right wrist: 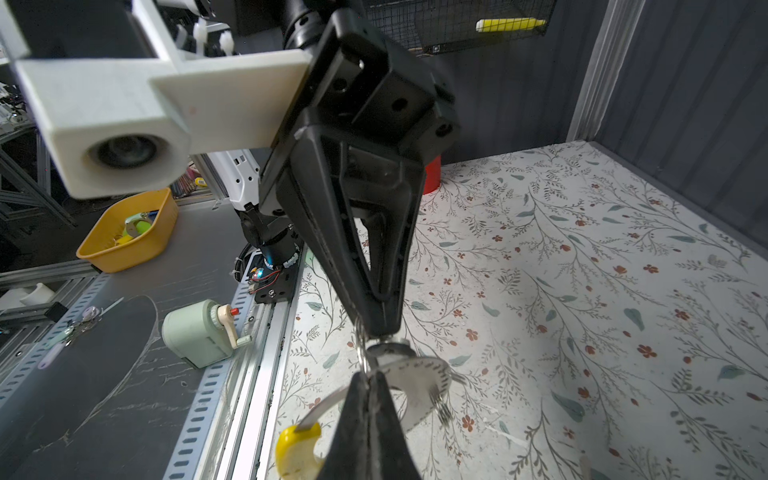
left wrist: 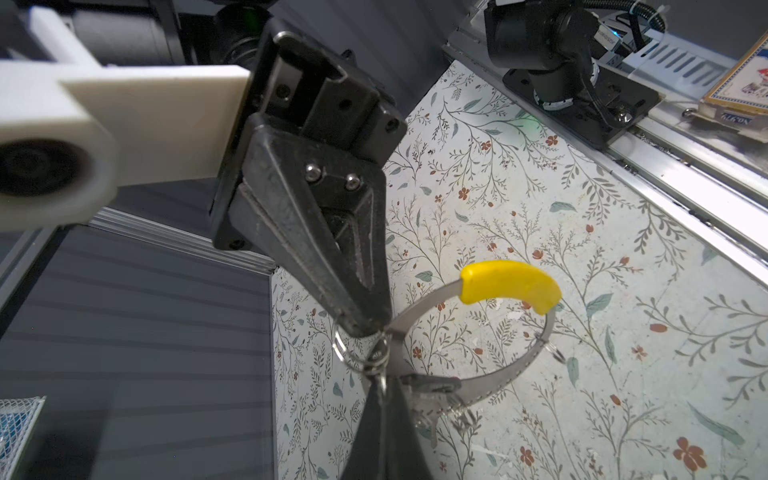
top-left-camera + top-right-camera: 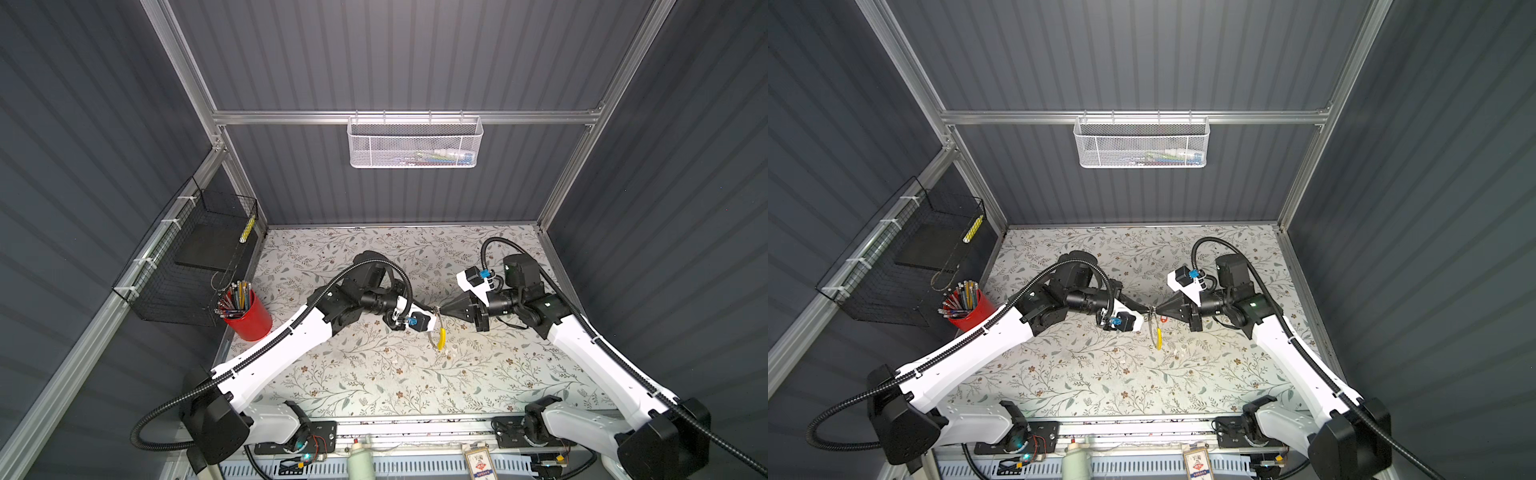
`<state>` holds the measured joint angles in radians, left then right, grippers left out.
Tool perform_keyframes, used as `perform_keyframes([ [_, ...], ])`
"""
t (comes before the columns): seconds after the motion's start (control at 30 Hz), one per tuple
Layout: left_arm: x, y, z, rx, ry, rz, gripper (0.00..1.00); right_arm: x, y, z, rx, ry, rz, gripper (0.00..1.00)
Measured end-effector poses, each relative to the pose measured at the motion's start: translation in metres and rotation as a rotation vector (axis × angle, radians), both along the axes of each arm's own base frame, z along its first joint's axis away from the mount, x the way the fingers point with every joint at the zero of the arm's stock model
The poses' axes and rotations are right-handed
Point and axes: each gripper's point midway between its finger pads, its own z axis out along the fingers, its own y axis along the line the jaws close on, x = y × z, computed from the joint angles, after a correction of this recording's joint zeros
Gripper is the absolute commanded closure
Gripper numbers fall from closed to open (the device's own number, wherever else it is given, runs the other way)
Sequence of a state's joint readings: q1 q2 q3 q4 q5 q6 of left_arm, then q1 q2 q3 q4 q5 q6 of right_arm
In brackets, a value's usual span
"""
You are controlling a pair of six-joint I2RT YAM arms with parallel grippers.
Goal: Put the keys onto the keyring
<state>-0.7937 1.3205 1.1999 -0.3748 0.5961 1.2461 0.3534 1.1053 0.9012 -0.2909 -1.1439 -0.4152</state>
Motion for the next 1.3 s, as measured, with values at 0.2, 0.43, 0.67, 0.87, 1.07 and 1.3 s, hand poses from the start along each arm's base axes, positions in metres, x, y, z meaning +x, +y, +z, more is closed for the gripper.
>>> perform_keyframes([
  [0.2, 0.003, -0.001, -0.004, -0.012, 0.084, 0.052, 0.6, 0.005, -0.002, 0.009, 0.027, -0.05, -0.027, 1.0],
  [0.43, 0.014, 0.005, -0.009, -0.041, 0.234, 0.149, 0.54, 0.013, -0.002, 0.003, 0.02, -0.084, -0.062, 1.0],
  [0.67, 0.028, 0.012, 0.007, -0.101, 0.396, 0.258, 0.47, 0.021, -0.005, -0.002, 0.017, -0.155, -0.119, 1.0],
  [0.87, 0.027, 0.004, 0.047, -0.185, 0.495, 0.229, 0.55, 0.025, -0.006, 0.0, 0.026, -0.207, -0.147, 1.0],
  [1.07, 0.019, -0.007, 0.047, -0.181, 0.621, 0.153, 0.58, 0.024, -0.009, 0.005, 0.048, -0.26, -0.172, 1.0],
  [1.3, 0.015, -0.01, 0.041, -0.164, 0.7, 0.134, 0.61, 0.024, -0.009, 0.01, 0.064, -0.285, -0.182, 1.0],
])
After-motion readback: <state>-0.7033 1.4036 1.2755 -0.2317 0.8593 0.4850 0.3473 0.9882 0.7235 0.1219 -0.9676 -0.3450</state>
